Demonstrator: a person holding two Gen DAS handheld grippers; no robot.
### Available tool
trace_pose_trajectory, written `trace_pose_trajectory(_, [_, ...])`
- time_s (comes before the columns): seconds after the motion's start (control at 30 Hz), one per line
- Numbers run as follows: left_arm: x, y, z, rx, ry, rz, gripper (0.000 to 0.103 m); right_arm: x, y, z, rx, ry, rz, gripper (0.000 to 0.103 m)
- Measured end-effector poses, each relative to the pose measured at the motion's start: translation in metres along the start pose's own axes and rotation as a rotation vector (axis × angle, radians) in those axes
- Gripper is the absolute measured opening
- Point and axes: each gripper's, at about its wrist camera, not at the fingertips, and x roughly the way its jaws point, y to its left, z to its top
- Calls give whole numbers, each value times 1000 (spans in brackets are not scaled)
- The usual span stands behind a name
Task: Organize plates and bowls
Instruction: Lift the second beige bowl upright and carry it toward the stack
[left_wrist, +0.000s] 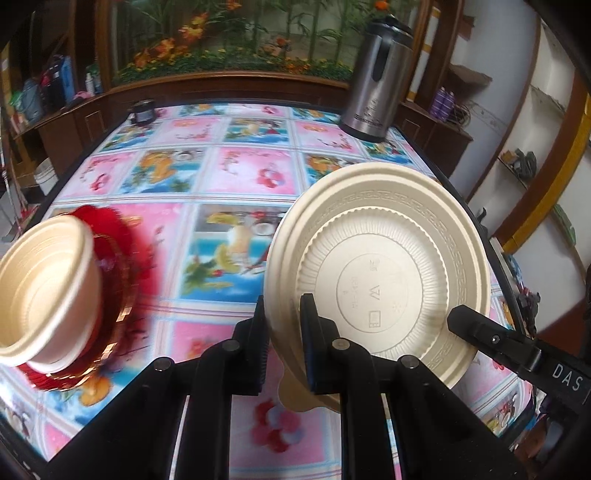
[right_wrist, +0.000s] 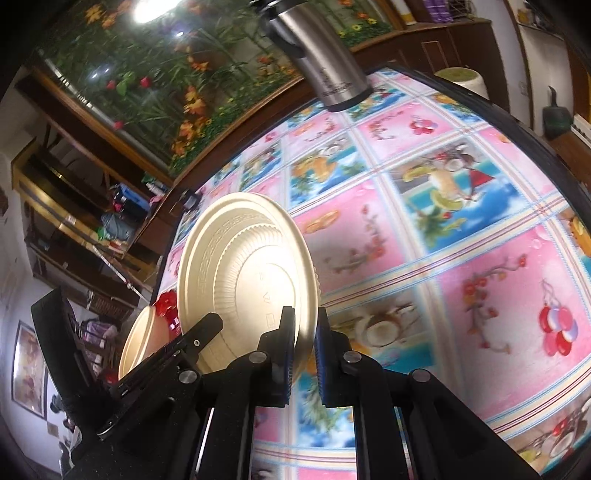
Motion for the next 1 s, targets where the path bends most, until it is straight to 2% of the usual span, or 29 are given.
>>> trace_pose_trajectory(0.43, [-37, 69, -1, -104, -59, 76, 14, 16, 78, -16, -135, 42, 79, 10])
trace_pose_trajectory(1.0, [-71, 129, -3, -209, -120, 144, 14, 33, 153, -22, -270, 77, 153, 10])
